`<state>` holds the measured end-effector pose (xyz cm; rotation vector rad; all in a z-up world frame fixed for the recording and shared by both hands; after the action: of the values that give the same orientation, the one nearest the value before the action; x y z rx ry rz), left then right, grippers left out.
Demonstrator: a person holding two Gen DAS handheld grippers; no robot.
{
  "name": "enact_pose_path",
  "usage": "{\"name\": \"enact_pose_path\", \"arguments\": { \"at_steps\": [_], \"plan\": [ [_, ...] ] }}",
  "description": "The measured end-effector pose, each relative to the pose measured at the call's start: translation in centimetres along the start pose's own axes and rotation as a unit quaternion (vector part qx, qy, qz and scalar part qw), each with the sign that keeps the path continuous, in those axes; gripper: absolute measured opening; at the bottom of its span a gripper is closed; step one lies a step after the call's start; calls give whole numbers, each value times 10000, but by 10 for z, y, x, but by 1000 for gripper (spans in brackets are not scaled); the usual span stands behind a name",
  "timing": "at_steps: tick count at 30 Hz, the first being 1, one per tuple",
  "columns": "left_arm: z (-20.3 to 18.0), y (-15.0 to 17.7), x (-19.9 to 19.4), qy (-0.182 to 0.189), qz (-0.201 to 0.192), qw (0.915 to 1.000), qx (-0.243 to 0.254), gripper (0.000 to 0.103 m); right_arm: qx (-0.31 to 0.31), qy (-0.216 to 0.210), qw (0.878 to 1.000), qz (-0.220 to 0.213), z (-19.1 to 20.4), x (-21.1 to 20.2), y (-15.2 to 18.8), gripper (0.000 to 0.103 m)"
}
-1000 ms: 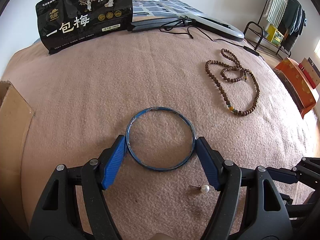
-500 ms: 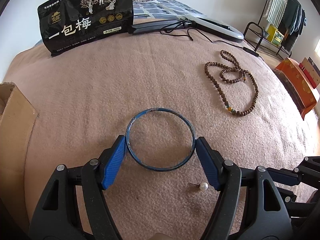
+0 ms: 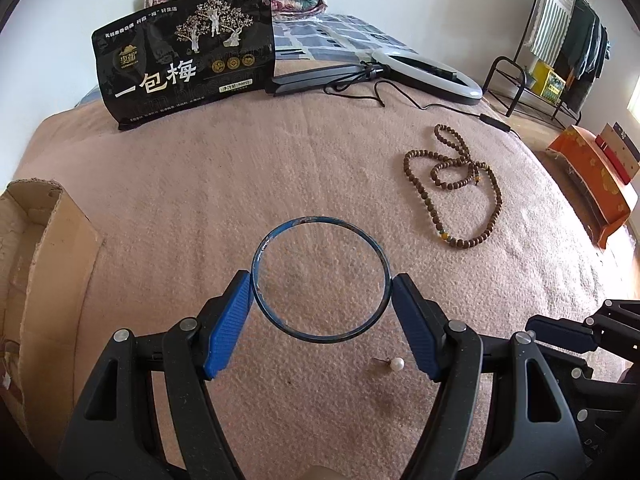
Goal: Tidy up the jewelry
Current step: 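Carry the bangle with the left tool while the right tool carries the earring to the box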
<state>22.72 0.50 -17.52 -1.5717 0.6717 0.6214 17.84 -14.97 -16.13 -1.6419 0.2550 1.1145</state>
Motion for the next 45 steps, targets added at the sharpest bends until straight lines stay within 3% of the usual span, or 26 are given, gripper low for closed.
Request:
{"name": "enact_pose_path", "arguments": {
  "at_steps": [17,29,45],
  "plan": [
    [31,-25,-75,-143,-463,9987,-127,73,-62,-162,9983,-564,28,-36,-38,15],
    [79,-44,-148,-327,-843,9953,-336,73,-145,-464,9947,-903,68,-57,-74,15],
    [154,-19,-207,-743,-1048,9896,-649,73,-367,-940,9889,-1094,147,-52,-120,15]
  ]
}}
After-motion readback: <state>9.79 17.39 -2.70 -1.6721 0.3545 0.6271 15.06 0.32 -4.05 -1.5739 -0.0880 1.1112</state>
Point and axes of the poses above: each gripper's, at about its wrist camera, not at the fingertips, and x roughly the way its jaws point, z to its left, y to its underside, the point moved 3 cm from there along x, roughly the way its jaws point, and after that the axes turned 6 degrees about -z, right-handed, at the moved point
